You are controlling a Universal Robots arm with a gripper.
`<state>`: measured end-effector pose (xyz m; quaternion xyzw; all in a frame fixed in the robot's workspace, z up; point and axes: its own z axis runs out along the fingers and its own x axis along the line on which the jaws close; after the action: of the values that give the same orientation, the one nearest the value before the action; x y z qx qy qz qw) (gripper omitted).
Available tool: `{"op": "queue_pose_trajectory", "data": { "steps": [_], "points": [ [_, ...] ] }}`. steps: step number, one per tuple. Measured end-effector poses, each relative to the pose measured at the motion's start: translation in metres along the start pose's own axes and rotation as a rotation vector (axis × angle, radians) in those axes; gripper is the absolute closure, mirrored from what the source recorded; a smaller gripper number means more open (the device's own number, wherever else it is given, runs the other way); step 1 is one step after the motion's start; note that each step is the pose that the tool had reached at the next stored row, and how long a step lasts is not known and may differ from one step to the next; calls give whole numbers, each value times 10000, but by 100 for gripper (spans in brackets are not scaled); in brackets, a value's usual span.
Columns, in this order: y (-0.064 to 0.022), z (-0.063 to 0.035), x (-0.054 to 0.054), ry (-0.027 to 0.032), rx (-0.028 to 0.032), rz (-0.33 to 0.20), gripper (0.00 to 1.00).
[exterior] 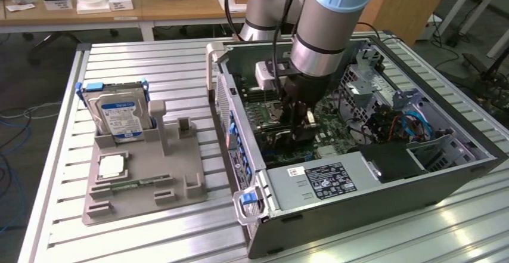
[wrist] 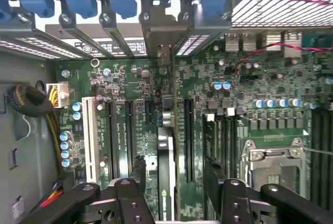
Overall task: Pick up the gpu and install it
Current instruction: 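Insert the gpu into the slot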
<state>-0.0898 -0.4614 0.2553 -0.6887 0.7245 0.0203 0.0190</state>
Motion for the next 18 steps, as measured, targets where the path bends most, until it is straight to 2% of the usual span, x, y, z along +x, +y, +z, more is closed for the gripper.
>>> {"op": "queue_pose_trajectory", "data": {
  "steps": [7,14,18],
  "points": [
    [1,-246,-14,-34,9,-1,42],
    [1,-383,-21,-102,34,-45,42],
    [1,-486,-27,-112,40,-52,42]
  ]
}}
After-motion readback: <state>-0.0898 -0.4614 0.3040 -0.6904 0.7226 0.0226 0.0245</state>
